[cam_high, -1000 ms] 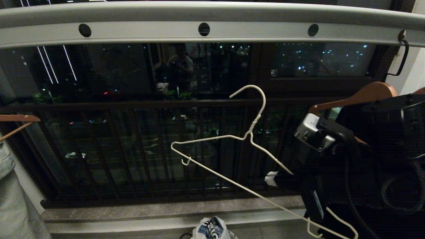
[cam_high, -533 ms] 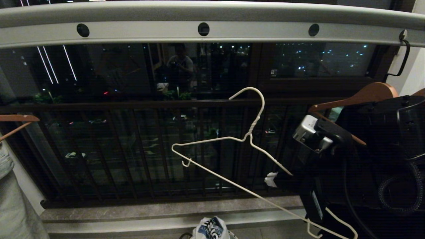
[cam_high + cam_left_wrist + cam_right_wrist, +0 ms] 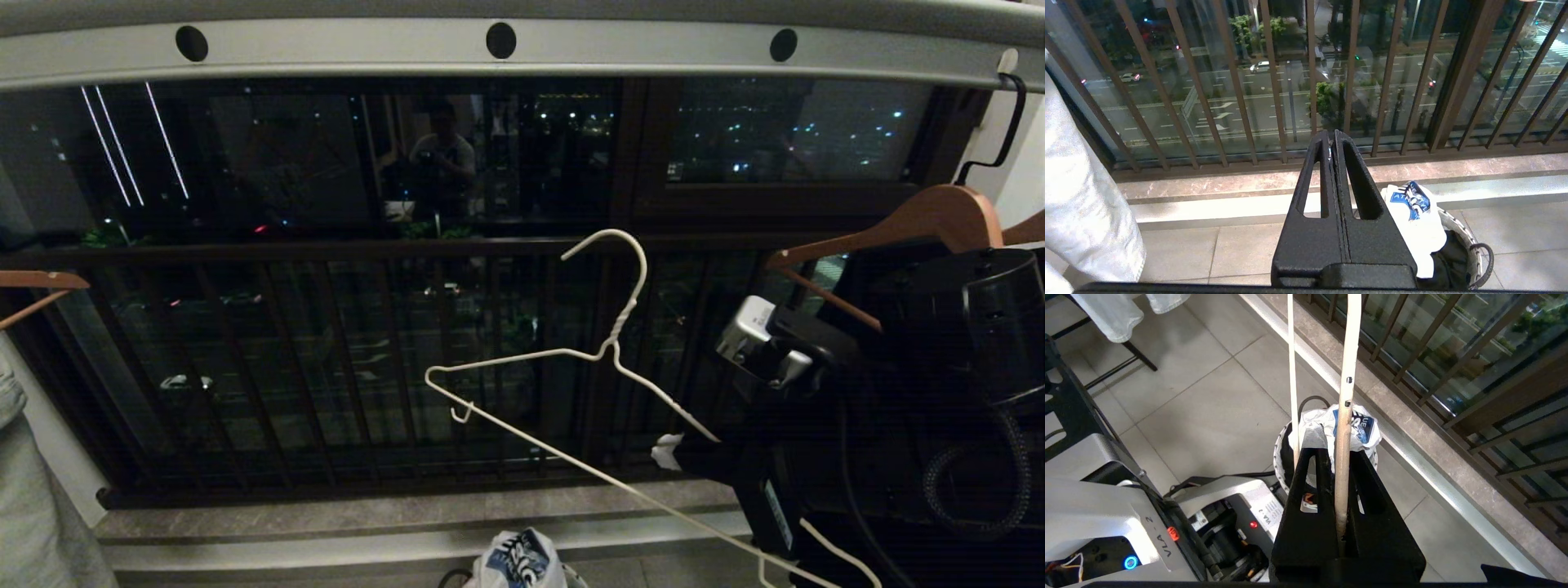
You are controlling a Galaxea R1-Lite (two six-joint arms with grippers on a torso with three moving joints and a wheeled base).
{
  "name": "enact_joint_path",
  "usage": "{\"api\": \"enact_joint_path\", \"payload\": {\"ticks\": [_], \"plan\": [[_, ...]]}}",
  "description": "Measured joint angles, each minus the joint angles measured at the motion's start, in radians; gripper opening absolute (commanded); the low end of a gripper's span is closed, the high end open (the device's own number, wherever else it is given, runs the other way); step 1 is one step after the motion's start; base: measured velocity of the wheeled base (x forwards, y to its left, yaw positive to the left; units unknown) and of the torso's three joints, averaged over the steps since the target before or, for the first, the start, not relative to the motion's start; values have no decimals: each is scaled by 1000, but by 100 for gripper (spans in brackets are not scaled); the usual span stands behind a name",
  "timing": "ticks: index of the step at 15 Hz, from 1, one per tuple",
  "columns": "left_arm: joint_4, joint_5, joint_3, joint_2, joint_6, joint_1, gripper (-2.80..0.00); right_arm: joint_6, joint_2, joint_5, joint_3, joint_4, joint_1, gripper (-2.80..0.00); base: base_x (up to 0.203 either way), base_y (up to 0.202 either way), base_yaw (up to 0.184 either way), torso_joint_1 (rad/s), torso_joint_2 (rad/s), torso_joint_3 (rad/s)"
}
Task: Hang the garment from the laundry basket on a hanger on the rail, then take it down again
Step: Pick up clothes from the basket
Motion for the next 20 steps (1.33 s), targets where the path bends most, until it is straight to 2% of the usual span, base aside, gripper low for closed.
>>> {"api": "enact_joint_path", "payload": {"ticks": [20], "plan": [[0,0,0,0,0,0,-280,-3,-7,-1,9,-8,1,-280,0,0,0,-147,324,175]]}}
